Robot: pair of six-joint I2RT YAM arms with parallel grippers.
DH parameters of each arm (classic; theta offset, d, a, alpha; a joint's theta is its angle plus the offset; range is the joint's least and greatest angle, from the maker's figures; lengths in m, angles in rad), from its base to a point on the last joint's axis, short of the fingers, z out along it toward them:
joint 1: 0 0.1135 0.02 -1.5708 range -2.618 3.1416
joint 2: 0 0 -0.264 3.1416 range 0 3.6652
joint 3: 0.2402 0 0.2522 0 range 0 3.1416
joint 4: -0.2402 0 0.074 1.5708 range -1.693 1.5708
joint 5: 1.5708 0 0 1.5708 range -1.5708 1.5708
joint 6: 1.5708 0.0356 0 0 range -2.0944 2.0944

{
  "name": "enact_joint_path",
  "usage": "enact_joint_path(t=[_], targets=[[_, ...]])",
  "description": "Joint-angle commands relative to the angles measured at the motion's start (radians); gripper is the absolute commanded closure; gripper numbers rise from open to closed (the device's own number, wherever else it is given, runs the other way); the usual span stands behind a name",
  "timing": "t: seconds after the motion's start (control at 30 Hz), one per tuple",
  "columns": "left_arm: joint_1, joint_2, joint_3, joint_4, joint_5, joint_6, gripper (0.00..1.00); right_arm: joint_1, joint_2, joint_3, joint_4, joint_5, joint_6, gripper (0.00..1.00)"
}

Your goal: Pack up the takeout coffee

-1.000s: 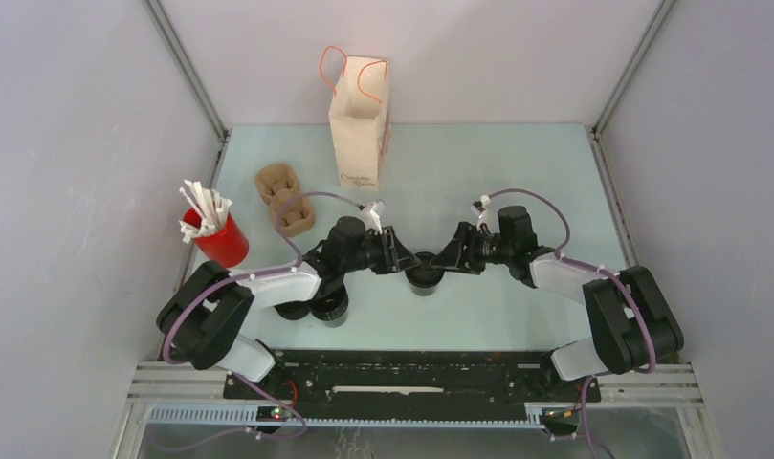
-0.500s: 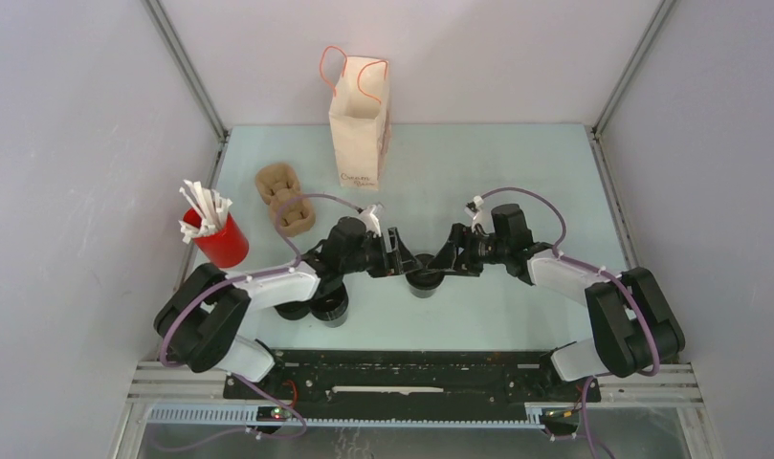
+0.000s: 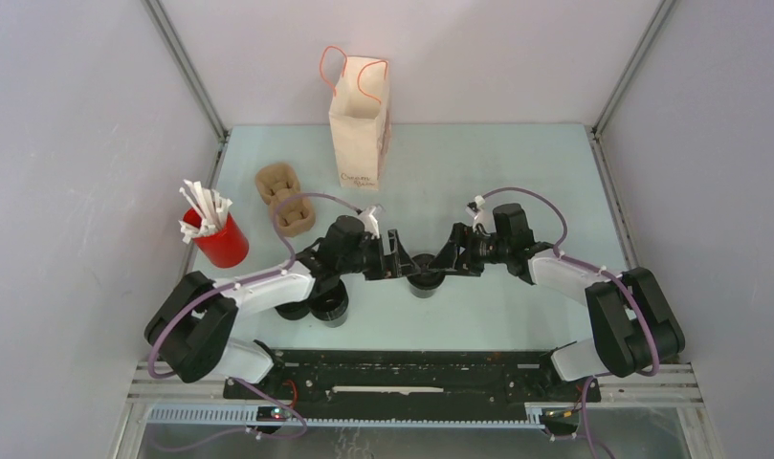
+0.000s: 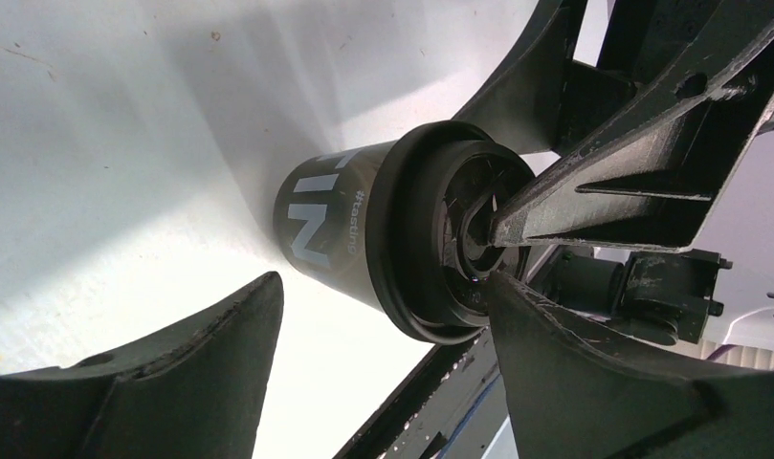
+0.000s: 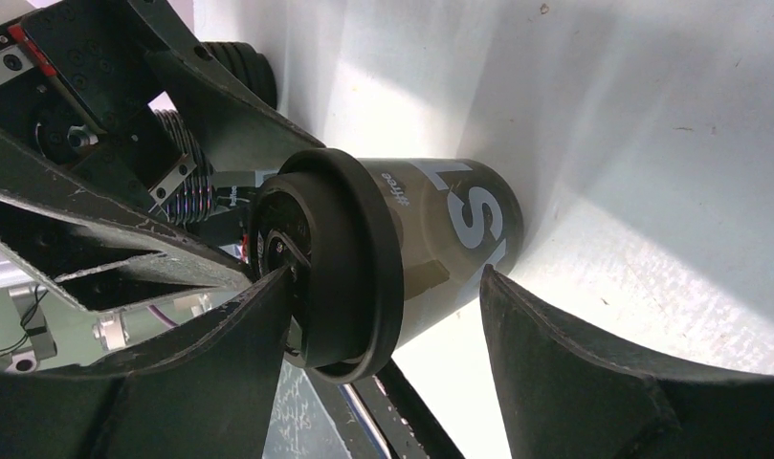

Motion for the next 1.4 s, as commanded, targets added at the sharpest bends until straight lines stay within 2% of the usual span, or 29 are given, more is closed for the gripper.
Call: enact_joint_path(t=[0.0,0.13,0.3,0.57,0.97,1.07,1.37], targets=[[-0.006,0.02,0.054,0.021,0.036,0.003,0.21,-0.003,-0.019,0.023,0.002,-0.018,-0.017,0.2],[-0.006,0.037,0.052,0.024,0.027,0.001,0.31,-0.006,-0.029,0.023,0.011,-0.039,0.011,0.14],[-0.006,0.053,0.047,0.02,0.024,0.003,0.35,-0.01,-0.032,0.04,-0.04,-0.071,0.027,0.02],[-0.007,0.043,0.043,0.012,0.018,0.007,0.37,0.015,-0.065,0.033,-0.185,-0.044,-0.052,0.02],[-0.01,0.045,0.056,-0.009,0.009,0.022,0.38,-0.036,-0.015,0.027,-0.012,-0.124,0.043,0.02],[-0.009,0.05,0.056,-0.008,0.01,0.023,0.39,-0.043,0.042,0.026,0.02,-0.155,0.055,0.05],[-0.012,0.047,0.036,-0.008,-0.002,0.022,0.44,-0.063,0.096,-0.034,0.119,-0.186,0.059,0.23]])
